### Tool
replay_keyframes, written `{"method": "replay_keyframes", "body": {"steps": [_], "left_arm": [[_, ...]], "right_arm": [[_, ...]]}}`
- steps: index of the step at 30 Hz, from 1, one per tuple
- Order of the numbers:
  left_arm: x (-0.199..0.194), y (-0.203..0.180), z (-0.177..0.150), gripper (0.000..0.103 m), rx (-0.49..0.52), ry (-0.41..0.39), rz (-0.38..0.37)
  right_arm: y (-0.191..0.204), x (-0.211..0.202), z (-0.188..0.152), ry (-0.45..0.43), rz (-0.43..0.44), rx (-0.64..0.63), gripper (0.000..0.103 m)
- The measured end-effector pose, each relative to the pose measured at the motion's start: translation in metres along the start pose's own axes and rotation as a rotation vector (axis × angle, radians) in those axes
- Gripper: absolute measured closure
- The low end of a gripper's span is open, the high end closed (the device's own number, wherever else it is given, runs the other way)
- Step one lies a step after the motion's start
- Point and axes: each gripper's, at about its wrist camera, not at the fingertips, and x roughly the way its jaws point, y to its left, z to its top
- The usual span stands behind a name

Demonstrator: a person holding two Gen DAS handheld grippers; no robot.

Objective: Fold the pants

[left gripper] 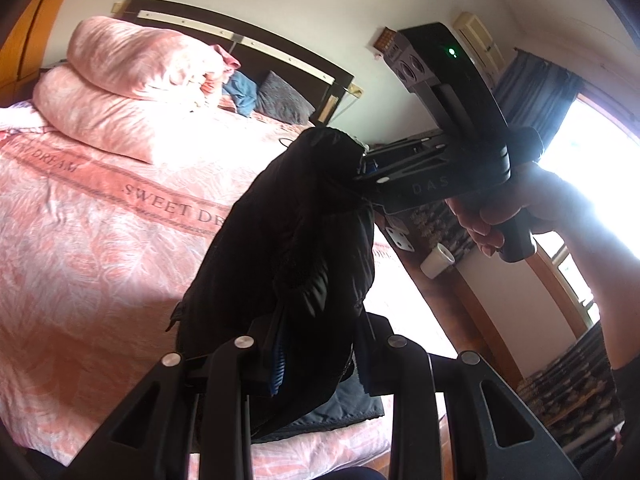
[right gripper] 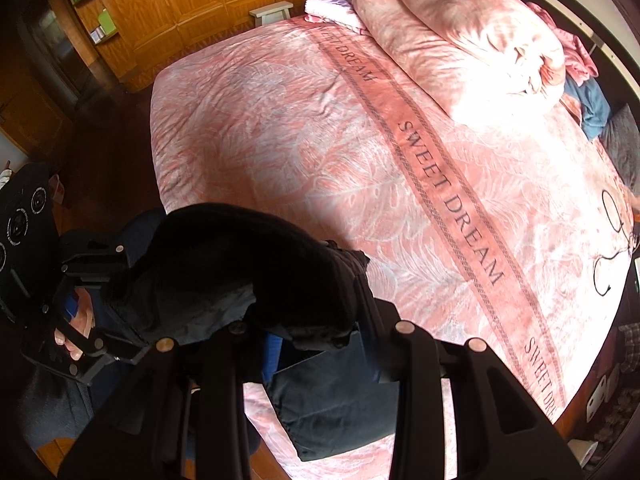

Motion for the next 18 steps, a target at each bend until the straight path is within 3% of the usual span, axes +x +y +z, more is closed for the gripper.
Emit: {"method": "replay_keyframes", "body": {"steps": [18], "left_arm": [[0.067, -0.050, -0.021, 0.075, 0.110, 0.132, -0.021]], "right_arm": [[-0.044, 0.010, -0.073, 0.017, -0.003, 0.084, 0.071]]}}
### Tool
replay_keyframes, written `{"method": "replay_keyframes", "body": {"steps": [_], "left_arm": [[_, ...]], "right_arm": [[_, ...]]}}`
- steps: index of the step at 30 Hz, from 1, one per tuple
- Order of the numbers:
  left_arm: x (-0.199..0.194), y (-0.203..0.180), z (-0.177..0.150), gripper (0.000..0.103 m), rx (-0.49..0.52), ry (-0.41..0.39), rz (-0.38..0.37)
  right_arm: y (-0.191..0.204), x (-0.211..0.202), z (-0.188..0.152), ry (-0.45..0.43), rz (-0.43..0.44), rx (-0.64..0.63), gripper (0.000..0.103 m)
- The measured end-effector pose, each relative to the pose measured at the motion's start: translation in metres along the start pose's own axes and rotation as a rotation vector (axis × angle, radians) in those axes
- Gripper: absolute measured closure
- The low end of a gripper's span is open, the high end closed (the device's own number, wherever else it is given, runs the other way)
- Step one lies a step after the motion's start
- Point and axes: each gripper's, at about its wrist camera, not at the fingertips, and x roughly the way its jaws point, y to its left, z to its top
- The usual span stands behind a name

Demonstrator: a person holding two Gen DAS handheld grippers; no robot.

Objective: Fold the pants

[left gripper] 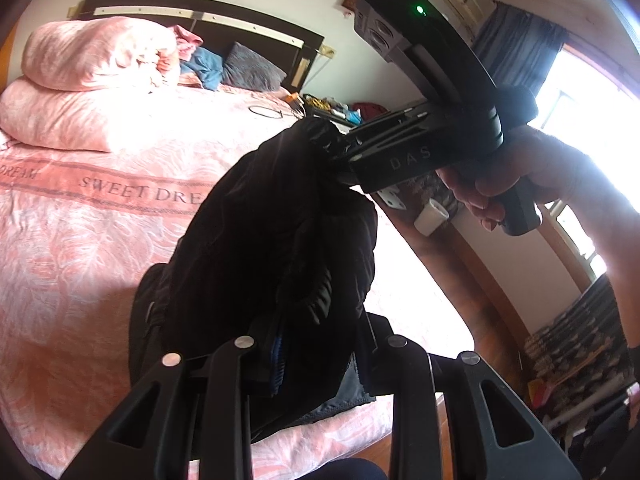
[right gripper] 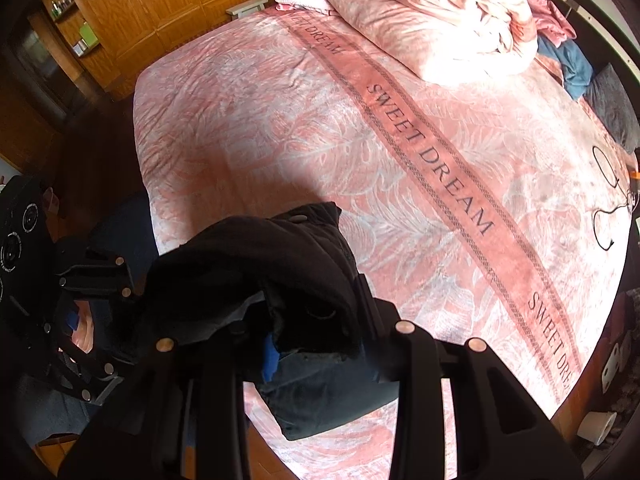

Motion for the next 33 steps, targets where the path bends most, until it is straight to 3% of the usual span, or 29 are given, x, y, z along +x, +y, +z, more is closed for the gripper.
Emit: {"method": "replay_keyframes", "body": {"steps": [33], "left_arm": [[0.107, -0.050, -0.033, 0.076, 0.118, 0.186, 0.012]], "right_arm": [[-0.068, 0.051, -0.092, 0.043, 0.008, 0.096, 0.071]]}}
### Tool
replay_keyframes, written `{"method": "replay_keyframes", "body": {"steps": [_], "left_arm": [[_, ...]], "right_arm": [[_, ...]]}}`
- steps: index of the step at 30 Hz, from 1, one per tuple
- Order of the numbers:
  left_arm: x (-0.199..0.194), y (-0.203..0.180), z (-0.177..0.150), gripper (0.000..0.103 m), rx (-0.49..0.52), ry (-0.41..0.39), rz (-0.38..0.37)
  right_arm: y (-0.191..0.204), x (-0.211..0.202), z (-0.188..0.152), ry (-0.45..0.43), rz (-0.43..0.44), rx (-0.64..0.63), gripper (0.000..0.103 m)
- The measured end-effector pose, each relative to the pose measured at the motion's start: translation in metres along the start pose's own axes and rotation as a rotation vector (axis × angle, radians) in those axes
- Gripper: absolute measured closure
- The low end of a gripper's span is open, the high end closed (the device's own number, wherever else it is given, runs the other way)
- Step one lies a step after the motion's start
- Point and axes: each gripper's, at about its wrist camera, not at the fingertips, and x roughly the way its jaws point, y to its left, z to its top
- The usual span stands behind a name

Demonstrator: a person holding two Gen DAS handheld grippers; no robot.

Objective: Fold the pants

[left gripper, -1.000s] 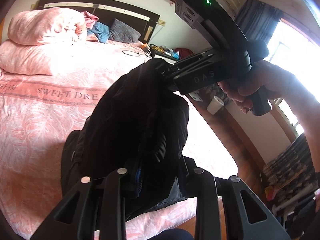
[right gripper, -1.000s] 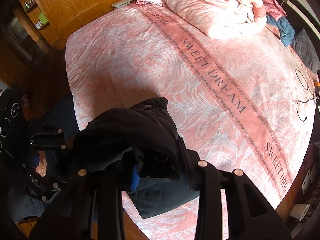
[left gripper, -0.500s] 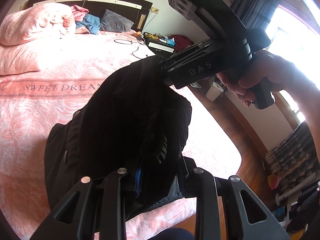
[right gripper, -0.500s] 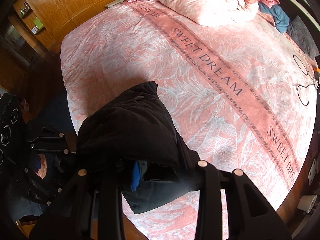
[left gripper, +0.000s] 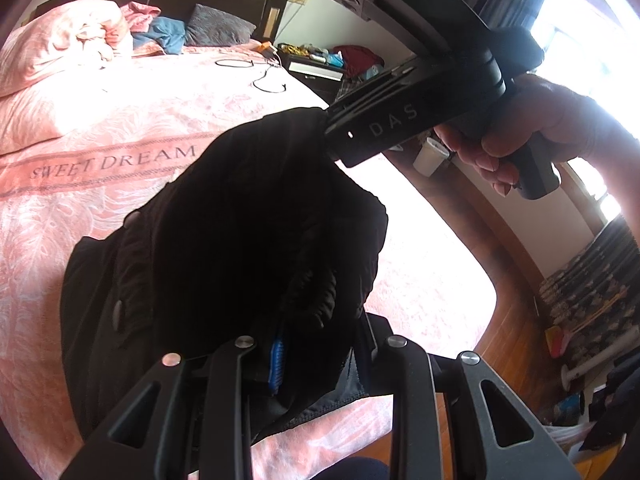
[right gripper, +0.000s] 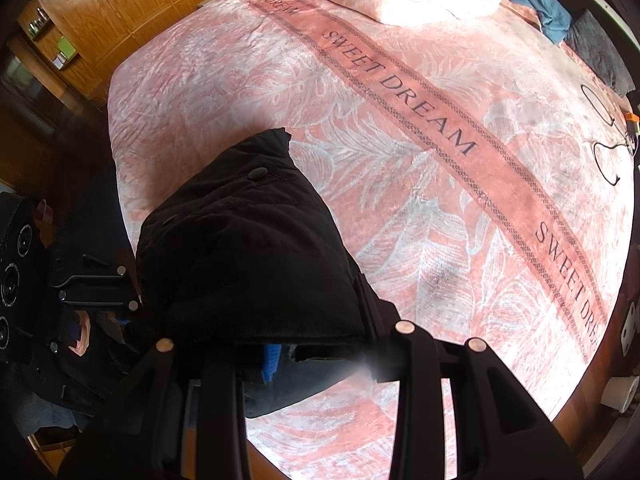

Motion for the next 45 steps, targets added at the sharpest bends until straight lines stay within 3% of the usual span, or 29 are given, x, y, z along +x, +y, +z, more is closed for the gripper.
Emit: {"method": "replay_keyframes", "body": {"steps": [35, 42, 45], "left_arm": [[0.082, -0.029, -0.028, 0.076, 0.166, 0.134, 0.145], [0.090, -0.034, -0.037, 0.075, 0.233, 0.139, 0.171], [0.089, -0.032, -0.037, 0.074, 0.245, 0.134, 0.140]], "right_arm": [[-0.035, 0.069, -0.054, 0.050, -0.031, 0.001, 0.071], [-0.034, 0.066, -0.070, 0.056, -0.111, 0.056, 0.066], [-0.045, 0.052, -0.087, 0.062, -0.158, 0.155, 0.061]]}}
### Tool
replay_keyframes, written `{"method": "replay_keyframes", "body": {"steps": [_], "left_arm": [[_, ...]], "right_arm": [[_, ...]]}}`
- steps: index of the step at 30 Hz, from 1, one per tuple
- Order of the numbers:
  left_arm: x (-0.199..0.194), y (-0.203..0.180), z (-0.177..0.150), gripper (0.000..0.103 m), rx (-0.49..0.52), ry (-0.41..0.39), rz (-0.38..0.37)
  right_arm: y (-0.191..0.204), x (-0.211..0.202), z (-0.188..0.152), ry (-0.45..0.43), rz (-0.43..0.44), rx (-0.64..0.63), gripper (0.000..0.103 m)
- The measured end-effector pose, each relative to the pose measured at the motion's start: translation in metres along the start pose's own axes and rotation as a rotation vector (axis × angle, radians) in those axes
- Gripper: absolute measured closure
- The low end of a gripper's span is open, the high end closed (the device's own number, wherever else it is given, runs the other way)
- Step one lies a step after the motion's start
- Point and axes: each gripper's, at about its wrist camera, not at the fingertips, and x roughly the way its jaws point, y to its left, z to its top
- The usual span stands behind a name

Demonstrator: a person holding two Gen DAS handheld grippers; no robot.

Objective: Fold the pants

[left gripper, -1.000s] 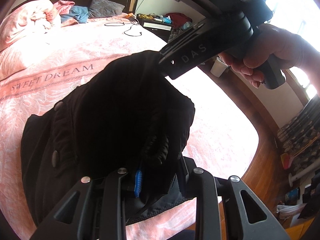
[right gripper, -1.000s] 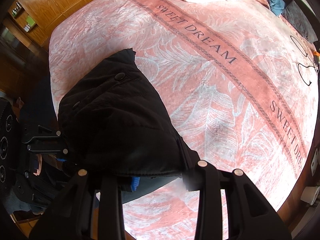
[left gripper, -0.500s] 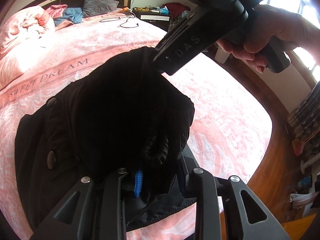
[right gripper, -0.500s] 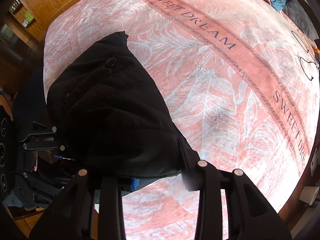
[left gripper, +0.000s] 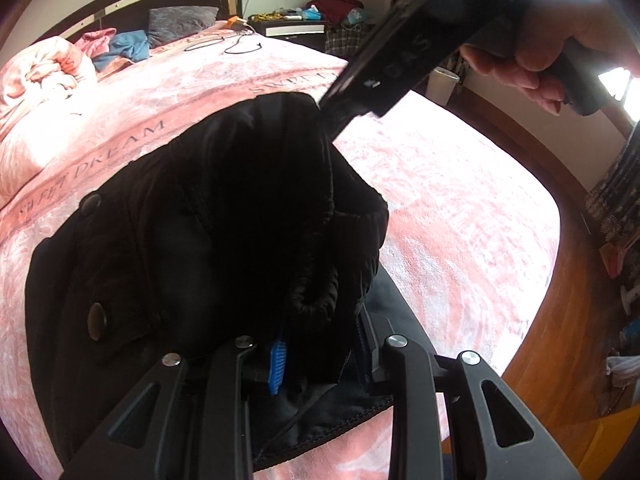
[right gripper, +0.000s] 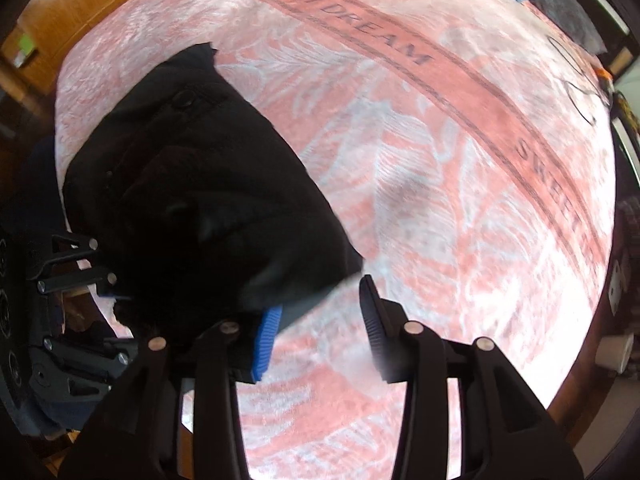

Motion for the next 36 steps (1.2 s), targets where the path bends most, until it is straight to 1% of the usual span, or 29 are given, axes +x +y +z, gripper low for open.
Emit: {"method": "replay_keyframes", "body": {"steps": [1, 2, 3, 4, 5, 6, 7, 8, 9, 10, 11, 13, 14, 15, 16, 17, 18, 19, 21, 23, 26, 29, 31, 32, 33, 34, 35, 36], "left_arm": [[-0.003, 0.003, 0.000, 0.073, -0.008, 0.001, -0.028], [-0.007, 0.006, 0.000, 0.069, -0.021, 0.002, -0.056], [-0.014, 0.013, -0.001, 0.066, -0.048, 0.000, -0.109], [-0.021, 0.017, -0.003, 0.063, -0.063, -0.001, -0.139], [-0.028, 0.022, -0.004, 0.051, -0.075, -0.008, -0.161], [-0.040, 0.028, -0.007, 0.043, -0.093, -0.027, -0.185], [-0.049, 0.035, -0.009, 0.041, -0.108, -0.044, -0.204], [-0.057, 0.041, -0.010, 0.039, -0.121, -0.063, -0.223], [-0.069, 0.051, -0.012, 0.037, -0.142, -0.088, -0.239], [-0.077, 0.060, -0.014, 0.035, -0.161, -0.108, -0.248], [-0.084, 0.071, -0.016, 0.031, -0.183, -0.127, -0.253], [-0.098, 0.098, -0.020, 0.027, -0.237, -0.169, -0.232], [-0.103, 0.115, -0.023, 0.026, -0.265, -0.186, -0.204], [-0.103, 0.130, -0.026, 0.025, -0.289, -0.190, -0.180], [-0.102, 0.141, -0.030, 0.025, -0.310, -0.182, -0.161], [-0.098, 0.149, -0.033, 0.025, -0.330, -0.171, -0.145], [-0.093, 0.165, -0.039, 0.025, -0.365, -0.152, -0.116], [-0.088, 0.176, -0.044, 0.025, -0.390, -0.138, -0.097], [-0.081, 0.201, -0.059, 0.025, -0.457, -0.108, -0.061], [-0.084, 0.221, -0.075, 0.025, -0.511, -0.122, -0.066], [-0.088, 0.235, -0.090, 0.024, -0.553, -0.145, -0.048], [-0.084, 0.249, -0.100, 0.024, -0.612, -0.131, -0.070], [-0.079, 0.257, -0.104, 0.024, -0.646, -0.123, -0.086], [-0.076, 0.258, -0.103, 0.022, -0.657, -0.116, -0.094], [-0.073, 0.261, -0.104, 0.021, -0.674, -0.103, -0.106], [-0.071, 0.261, -0.106, 0.021, -0.685, -0.092, -0.115], [-0.067, 0.261, -0.106, 0.021, -0.687, -0.077, -0.125], [-0.063, 0.261, -0.105, 0.021, -0.684, -0.062, -0.131]], "right_arm": [[-0.007, -0.005, -0.006, -0.011, -0.007, 0.045, 0.061], [-0.017, -0.015, -0.014, -0.047, -0.002, 0.115, 0.060], [-0.025, -0.023, -0.021, -0.086, 0.013, 0.182, 0.055], [-0.032, -0.032, -0.028, -0.133, 0.038, 0.251, 0.050], [-0.039, -0.043, -0.038, -0.215, 0.107, 0.342, 0.049], [-0.043, -0.049, -0.044, -0.276, 0.174, 0.407, 0.042], [-0.045, -0.051, -0.049, -0.333, 0.257, 0.469, 0.033], [-0.045, -0.050, -0.052, -0.387, 0.337, 0.517, 0.028], [-0.043, -0.044, -0.054, -0.427, 0.384, 0.558, 0.025], [-0.043, -0.035, -0.053, -0.434, 0.408, 0.590, 0.025], [-0.044, -0.023, -0.052, -0.430, 0.441, 0.625, 0.025], [-0.047, 0.005, -0.050, -0.410, 0.499, 0.687, 0.026], [-0.047, 0.018, -0.050, -0.402, 0.523, 0.698, 0.028], [-0.044, 0.030, -0.049, -0.388, 0.523, 0.702, 0.036], [-0.042, 0.041, -0.051, -0.366, 0.506, 0.713, 0.040], [-0.044, 0.055, -0.057, -0.339, 0.509, 0.748, 0.040], [-0.046, 0.065, -0.063, -0.326, 0.514, 0.784, 0.039], [-0.046, 0.070, -0.071, -0.329, 0.514, 0.814, 0.036], [-0.044, 0.065, -0.094, -0.389, 0.548, 0.868, 0.035], [-0.038, 0.054, -0.123, -0.479, 0.592, 0.941, 0.034], [-0.018, 0.043, -0.155, -0.564, 0.672, 0.981, 0.033], [0.005, 0.043, -0.171, -0.581, 0.691, 0.995, 0.033], [0.017, 0.047, -0.173, -0.577, 0.687, 1.002, 0.033], [0.022, 0.050, -0.172, -0.572, 0.703, 0.997, 0.033], [0.025, 0.051, -0.169, -0.568, 0.700, 0.992, 0.046], [0.028, 0.049, -0.166, -0.556, 0.676, 0.984, 0.064], [0.031, 0.044, -0.161, -0.548, 0.635, 0.967, 0.072], [0.033, 0.037, -0.161, -0.552, 0.617, 0.954, 0.076]]}}
